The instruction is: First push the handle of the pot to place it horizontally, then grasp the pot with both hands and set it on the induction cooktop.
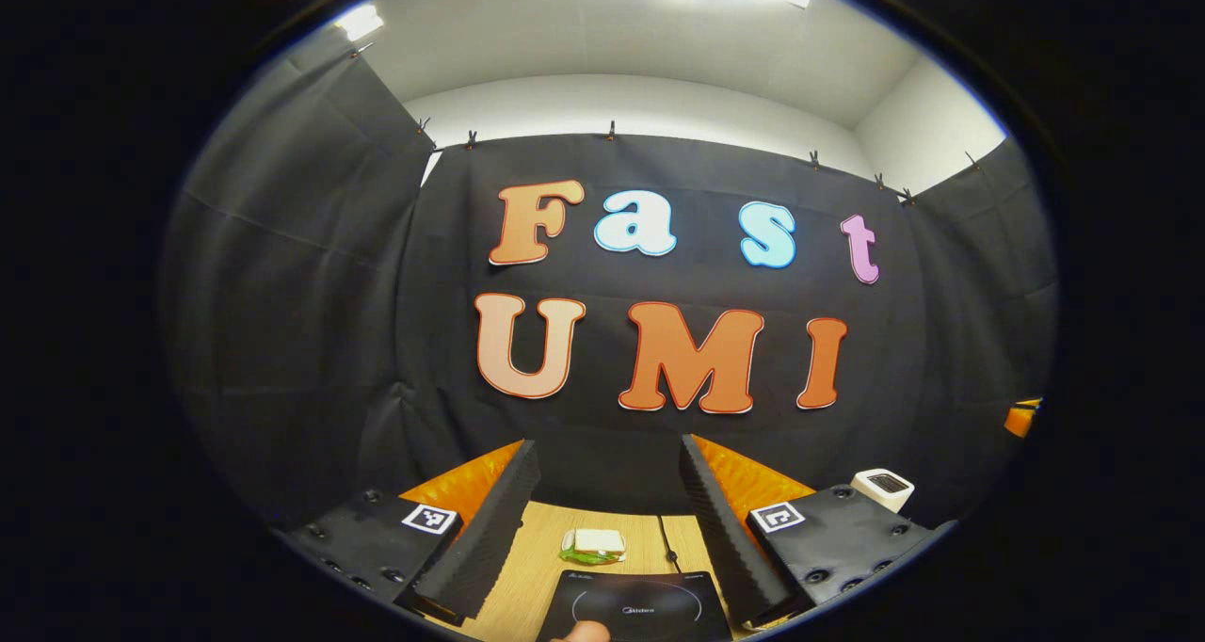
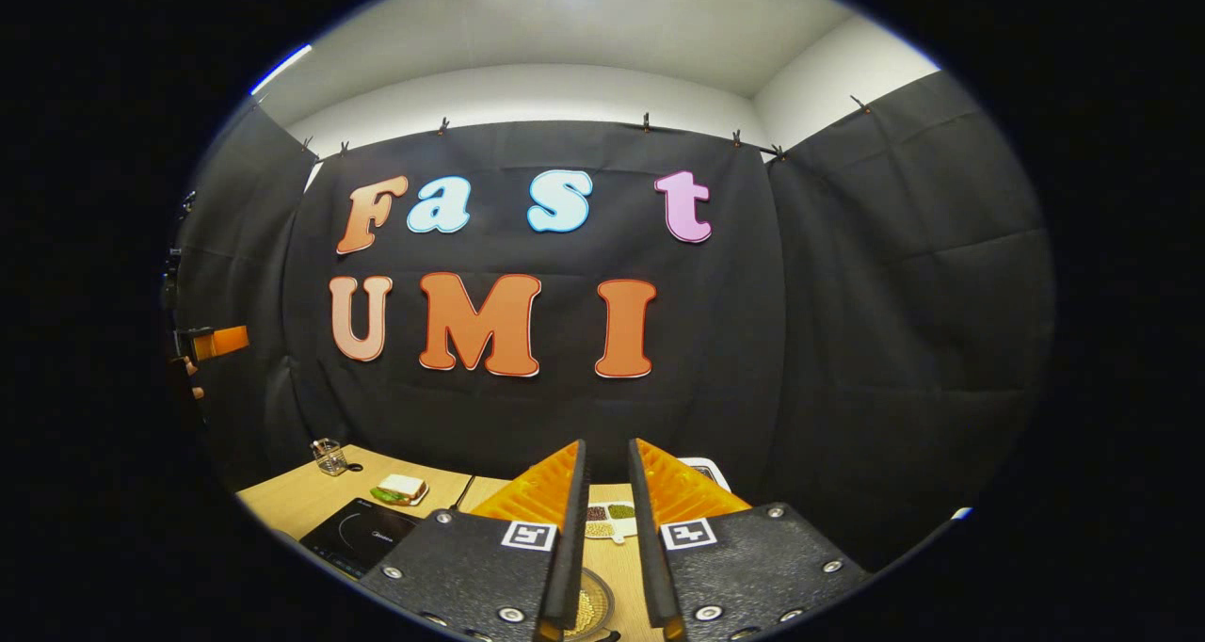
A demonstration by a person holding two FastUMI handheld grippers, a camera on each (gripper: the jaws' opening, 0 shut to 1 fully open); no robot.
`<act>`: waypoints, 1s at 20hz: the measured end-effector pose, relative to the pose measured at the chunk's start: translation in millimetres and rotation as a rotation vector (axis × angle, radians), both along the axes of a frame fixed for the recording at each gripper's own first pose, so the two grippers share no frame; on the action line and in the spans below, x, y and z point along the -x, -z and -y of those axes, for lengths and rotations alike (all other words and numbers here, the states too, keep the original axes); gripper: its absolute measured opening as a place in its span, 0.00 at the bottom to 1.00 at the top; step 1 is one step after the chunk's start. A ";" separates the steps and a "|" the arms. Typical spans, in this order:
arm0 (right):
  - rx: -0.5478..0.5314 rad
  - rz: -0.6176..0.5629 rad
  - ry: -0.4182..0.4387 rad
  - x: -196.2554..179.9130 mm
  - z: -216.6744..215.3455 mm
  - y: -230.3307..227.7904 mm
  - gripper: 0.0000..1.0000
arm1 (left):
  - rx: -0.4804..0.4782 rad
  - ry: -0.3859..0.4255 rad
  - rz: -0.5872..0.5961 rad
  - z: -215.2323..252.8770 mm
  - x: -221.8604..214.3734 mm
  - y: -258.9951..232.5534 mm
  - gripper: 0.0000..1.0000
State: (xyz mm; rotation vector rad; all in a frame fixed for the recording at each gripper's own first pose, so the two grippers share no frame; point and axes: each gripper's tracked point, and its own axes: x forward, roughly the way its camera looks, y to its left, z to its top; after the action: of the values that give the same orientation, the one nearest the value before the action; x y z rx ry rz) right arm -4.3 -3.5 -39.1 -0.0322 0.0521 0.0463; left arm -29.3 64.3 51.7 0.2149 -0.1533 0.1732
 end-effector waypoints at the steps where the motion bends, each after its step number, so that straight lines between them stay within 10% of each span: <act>1: -0.009 -0.001 0.004 1.2 1.0 1.5 0.22 | 0.001 0.002 0.001 -0.2 0.8 0.3 0.98; 8: -0.014 -0.022 0.022 14.2 6.9 28.9 0.01 | 0.000 -0.003 -0.023 2.1 -3.1 13.7 0.99; 20: 0.008 -0.214 -0.028 46.0 -7.4 150.5 0.00 | -0.010 0.017 -0.003 9.2 10.6 17.5 0.98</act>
State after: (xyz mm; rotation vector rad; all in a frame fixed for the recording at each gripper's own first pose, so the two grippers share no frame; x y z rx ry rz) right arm -50.4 4.0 -189.6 -0.0363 0.2656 0.0774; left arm -39.8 55.1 34.1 0.2235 -0.1533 0.1553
